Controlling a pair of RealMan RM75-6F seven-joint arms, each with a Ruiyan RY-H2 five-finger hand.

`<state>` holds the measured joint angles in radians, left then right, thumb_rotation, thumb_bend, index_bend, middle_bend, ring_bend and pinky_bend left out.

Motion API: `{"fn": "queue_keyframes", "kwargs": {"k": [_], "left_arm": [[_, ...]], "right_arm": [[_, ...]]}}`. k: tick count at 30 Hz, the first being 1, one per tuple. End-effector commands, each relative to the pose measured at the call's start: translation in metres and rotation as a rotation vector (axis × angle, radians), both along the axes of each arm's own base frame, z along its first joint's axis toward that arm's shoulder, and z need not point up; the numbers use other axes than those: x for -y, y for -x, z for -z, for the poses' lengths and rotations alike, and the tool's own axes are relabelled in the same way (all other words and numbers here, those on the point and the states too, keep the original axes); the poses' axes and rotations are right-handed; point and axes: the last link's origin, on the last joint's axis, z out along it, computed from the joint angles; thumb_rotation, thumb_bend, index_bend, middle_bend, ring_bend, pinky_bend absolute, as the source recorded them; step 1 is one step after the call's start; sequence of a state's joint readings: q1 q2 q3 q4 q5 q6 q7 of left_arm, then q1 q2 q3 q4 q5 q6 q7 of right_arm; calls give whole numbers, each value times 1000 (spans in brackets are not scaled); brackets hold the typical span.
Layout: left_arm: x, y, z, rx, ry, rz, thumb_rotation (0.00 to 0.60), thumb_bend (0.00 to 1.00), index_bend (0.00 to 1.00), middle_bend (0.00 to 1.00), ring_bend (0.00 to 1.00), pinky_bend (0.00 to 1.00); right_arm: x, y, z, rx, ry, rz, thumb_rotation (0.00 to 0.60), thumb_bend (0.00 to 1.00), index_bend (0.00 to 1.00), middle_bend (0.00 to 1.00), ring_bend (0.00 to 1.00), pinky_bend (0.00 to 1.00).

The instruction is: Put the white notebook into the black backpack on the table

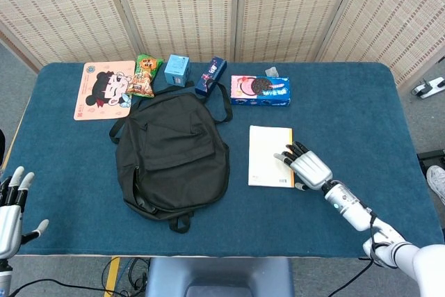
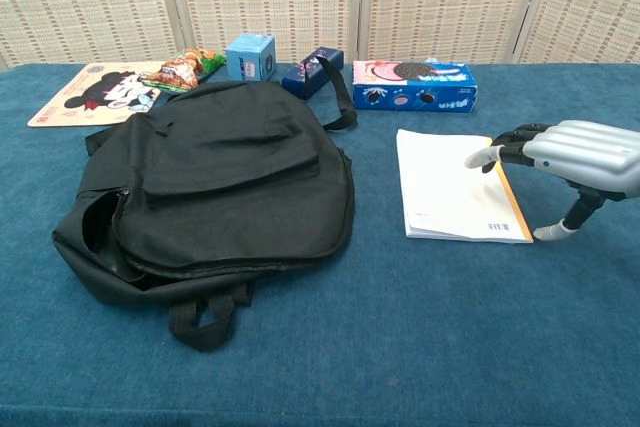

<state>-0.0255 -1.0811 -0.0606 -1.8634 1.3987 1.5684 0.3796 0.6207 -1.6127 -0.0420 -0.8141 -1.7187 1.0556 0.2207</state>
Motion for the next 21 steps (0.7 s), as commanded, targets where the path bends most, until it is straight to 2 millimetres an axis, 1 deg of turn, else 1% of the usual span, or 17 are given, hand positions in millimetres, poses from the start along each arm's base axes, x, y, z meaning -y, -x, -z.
{"fn": "queue_keyframes", "kwargs": {"k": [1, 7, 21], "left_arm": [[0, 0, 0, 0, 1, 0, 600, 185, 1, 0, 0, 0], [-1, 0, 1, 0, 4, -2, 600, 185, 1, 0, 0, 0], [2, 4, 0, 2, 0, -20, 600, 184, 1, 0, 0, 0]], "right_arm": [[0, 1, 1, -4, -4, 0, 600, 108, 141, 194, 62, 54], [-1, 2, 3, -9, -6, 0, 600, 108, 141, 190, 57, 49], [3, -8, 14, -11, -27, -26, 600, 108, 141, 190, 57, 49]]}}
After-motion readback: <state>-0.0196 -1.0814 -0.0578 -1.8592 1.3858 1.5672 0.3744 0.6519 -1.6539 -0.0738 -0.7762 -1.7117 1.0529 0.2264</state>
